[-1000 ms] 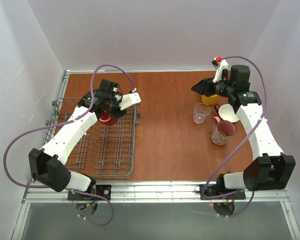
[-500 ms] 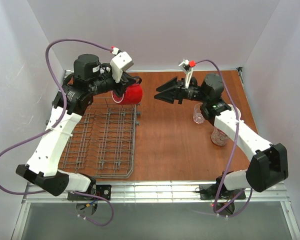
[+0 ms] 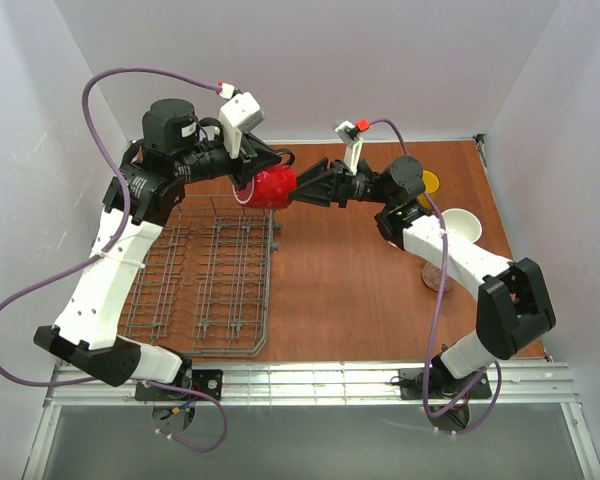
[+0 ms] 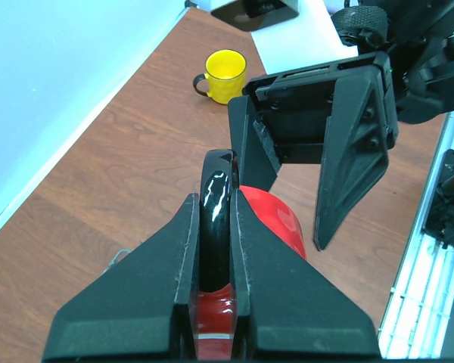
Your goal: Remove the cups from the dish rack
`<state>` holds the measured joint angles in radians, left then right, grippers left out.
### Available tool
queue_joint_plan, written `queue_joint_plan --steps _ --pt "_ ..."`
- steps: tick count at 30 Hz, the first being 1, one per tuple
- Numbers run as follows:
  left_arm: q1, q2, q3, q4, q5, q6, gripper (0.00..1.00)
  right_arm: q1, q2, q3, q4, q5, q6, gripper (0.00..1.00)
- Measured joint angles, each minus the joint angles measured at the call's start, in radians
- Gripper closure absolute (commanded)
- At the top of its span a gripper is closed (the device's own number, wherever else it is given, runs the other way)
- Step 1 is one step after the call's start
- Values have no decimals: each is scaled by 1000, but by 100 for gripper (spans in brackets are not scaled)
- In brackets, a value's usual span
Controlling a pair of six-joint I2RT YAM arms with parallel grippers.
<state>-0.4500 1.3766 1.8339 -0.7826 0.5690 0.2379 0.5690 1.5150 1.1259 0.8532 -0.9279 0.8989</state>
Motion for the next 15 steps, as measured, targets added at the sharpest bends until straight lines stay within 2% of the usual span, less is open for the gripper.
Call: queue_joint_plan --steps 1,3,4,5,7,11,15 --pt "0 0 0 -1 4 -2 100 3 10 0 47 -3 41 47" --pt "0 0 0 -2 8 -3 100 8 37 0 173 -5 130 65" --pt "0 0 0 -2 10 -4 100 9 44 0 197 -6 161 65" --pt "0 0 0 -2 13 -4 100 10 56 0 244 -8 201 71" --pt "0 0 0 -2 17 -4 100 10 75 0 306 -11 251 75" --pt "0 1 0 2 26 -3 100 10 89 0 357 -14 314 95" --pt "3 -3 0 21 61 14 100 5 89 0 380 -14 373 99"
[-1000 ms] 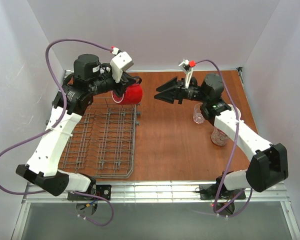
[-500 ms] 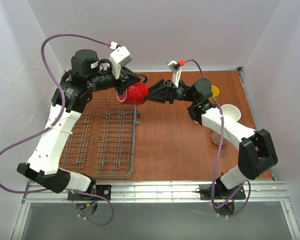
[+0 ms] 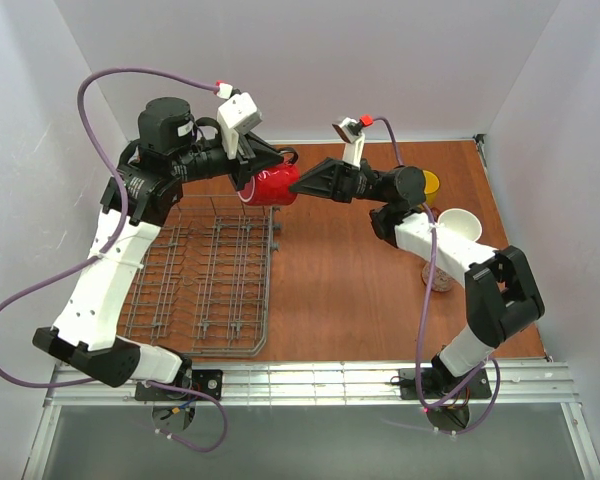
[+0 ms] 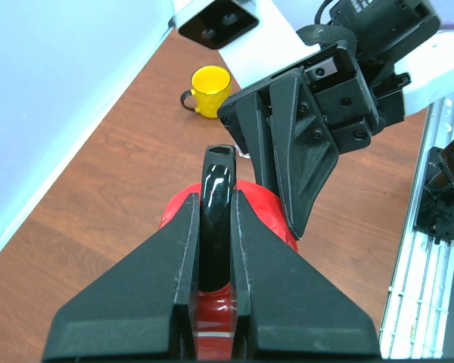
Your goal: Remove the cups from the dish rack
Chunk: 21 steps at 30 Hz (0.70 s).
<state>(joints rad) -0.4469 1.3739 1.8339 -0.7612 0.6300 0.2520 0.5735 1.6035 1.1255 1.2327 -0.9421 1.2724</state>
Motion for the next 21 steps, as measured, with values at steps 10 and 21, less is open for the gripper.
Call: queue_joint_plan --steps 10,21 --pt "0 -5 -16 26 14 -2 75 -1 -36 -16 -36 11 -39 99" --pt "-4 -6 -45 28 -90 -28 45 -3 -137 -61 -280 50 -262 99"
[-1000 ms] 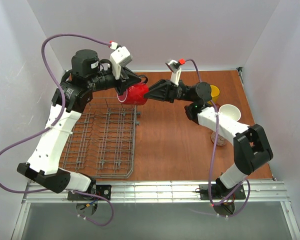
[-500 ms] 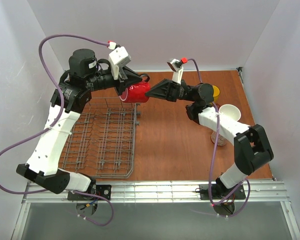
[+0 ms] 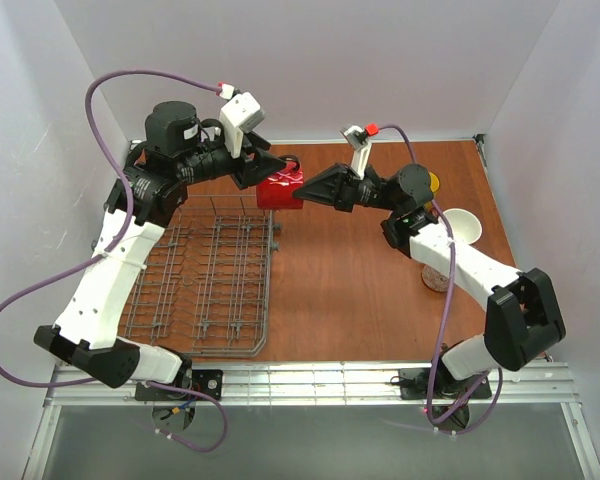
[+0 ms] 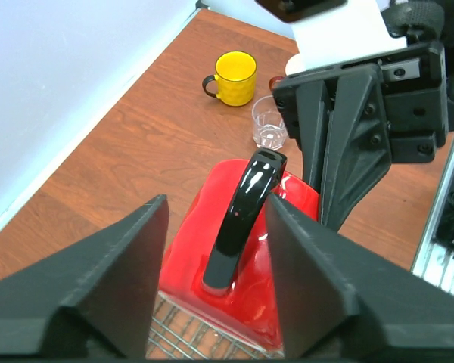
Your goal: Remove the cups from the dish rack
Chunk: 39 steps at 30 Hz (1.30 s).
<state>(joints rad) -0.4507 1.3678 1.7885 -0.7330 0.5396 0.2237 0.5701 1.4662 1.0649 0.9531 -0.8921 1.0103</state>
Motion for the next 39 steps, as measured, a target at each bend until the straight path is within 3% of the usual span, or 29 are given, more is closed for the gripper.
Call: queue_joint_plan --steps 4,11,18,23,27,39 --pt "0 0 0 -2 -19 10 33 -14 -48 -13 -218 50 -156 99" --pt "0 -10 1 -23 -98 59 31 -23 -77 167 -972 394 -662 99" --pt "0 -25 -23 -23 -192 91 31 -27 143 480 -1420 779 -1018 99" --pt "0 -26 -37 -27 -217 106 31 -49 394 716 -1587 992 -1191 99" --pt "0 -37 -50 -27 -237 119 31 -97 553 877 -1696 1058 -1272 99" --pt "0 -48 -66 -28 -245 131 31 -198 708 943 -1839 1038 -1342 99"
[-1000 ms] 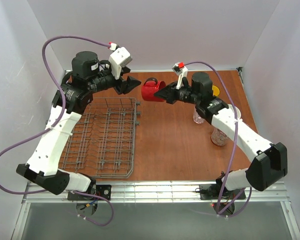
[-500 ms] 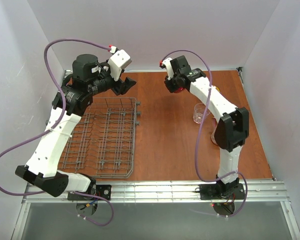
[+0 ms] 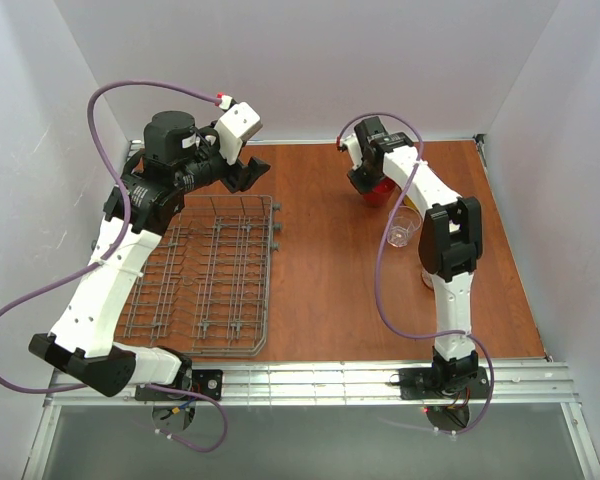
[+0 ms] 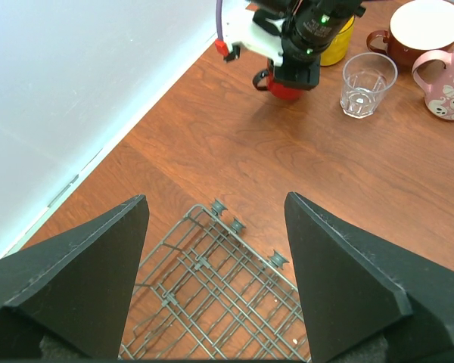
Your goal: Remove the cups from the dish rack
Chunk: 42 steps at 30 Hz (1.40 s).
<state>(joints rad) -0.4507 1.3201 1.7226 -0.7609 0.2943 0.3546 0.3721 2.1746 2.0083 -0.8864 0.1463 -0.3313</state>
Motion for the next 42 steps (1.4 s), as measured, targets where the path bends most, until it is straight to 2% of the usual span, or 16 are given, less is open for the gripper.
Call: queue_joint_plan --steps 15,17,18,21,26,29,31,32,33,34,38,42 --pt "0 0 0 0 1 0 31 -5 48 0 -32 -55 -27 97" --pt "0 0 0 -1 1 0 31 -7 48 0 -32 -56 -26 84" --pt "0 0 0 -1 1 0 31 -8 48 0 -32 -55 -25 74" --pt "0 1 0 -1 1 0 31 -10 48 2 -29 -47 -35 65" --pt "0 2 0 -2 2 0 31 -12 42 6 -29 -46 -33 57" --pt "0 4 0 -2 1 0 30 -12 19 7 -31 -43 -19 49" --pt "0 4 -2 -2 0 5 30 -12 -18 7 -31 -40 -6 39" --pt "0 4 -6 0 -7 7 30 -12 -43 7 -32 -38 2 38" --pt "0 1 -17 4 -16 10 30 -12 -72 6 -31 -36 12 9" --pt "0 -2 -33 5 -27 12 30 -12 -108 6 -30 -36 21 4" --pt "2 -19 -142 9 -85 28 30 -13 -338 -90 28 -13 78 2" --pt "21 -58 -259 8 -143 41 30 -39 -647 -312 134 6 151 1"
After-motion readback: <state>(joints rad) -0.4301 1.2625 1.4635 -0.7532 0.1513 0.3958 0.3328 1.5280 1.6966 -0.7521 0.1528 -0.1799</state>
